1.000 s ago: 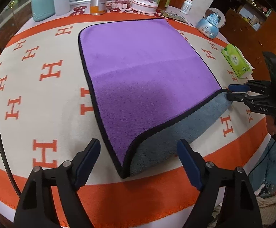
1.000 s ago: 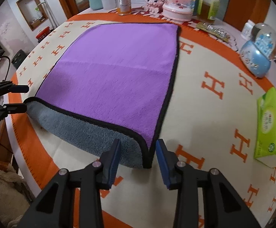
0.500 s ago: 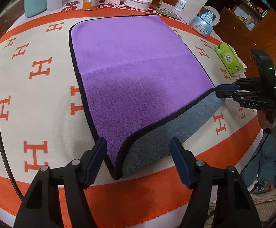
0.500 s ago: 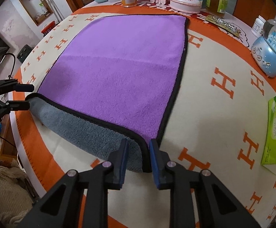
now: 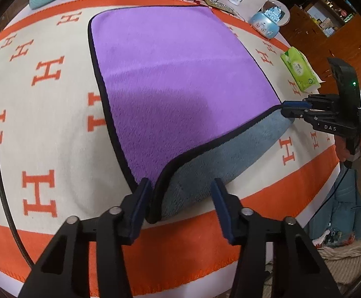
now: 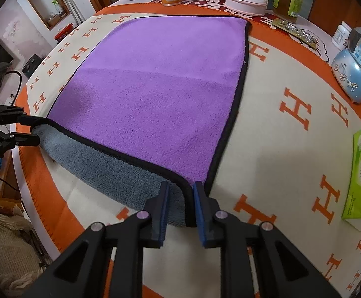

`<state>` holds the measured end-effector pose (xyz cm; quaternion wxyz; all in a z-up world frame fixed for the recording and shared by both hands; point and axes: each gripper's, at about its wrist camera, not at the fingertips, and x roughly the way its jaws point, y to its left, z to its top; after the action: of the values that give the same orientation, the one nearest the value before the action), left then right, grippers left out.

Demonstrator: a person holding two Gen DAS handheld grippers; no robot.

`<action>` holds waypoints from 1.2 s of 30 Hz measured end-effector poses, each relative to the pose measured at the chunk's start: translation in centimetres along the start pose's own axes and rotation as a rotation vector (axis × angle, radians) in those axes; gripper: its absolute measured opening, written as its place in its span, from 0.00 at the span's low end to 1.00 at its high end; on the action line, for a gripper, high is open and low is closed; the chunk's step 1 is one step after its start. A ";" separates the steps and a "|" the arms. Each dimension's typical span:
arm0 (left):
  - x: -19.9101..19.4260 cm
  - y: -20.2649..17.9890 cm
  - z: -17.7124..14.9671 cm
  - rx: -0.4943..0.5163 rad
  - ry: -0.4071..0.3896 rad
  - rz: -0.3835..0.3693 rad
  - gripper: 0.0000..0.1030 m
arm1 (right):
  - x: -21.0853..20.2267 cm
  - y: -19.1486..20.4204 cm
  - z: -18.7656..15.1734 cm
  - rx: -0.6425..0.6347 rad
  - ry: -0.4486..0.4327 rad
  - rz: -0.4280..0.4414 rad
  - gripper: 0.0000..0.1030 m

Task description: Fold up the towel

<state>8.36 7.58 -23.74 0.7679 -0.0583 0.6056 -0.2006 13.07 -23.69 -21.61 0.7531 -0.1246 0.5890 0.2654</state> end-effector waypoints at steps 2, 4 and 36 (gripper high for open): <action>0.1 0.1 0.0 -0.004 0.006 -0.004 0.35 | 0.0 0.0 0.1 0.000 0.000 -0.005 0.14; 0.1 0.1 0.0 0.000 0.009 0.003 0.29 | 0.0 0.0 0.0 0.001 0.001 -0.008 0.12; -6.5 -0.8 4.7 0.007 -0.196 0.228 0.03 | -8.4 1.8 5.2 0.016 -0.296 -0.174 0.05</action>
<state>11.47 8.56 -16.37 0.8414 -0.0057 0.5295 -0.1074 14.97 -21.77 -11.96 0.8528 -0.1288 0.4606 0.2099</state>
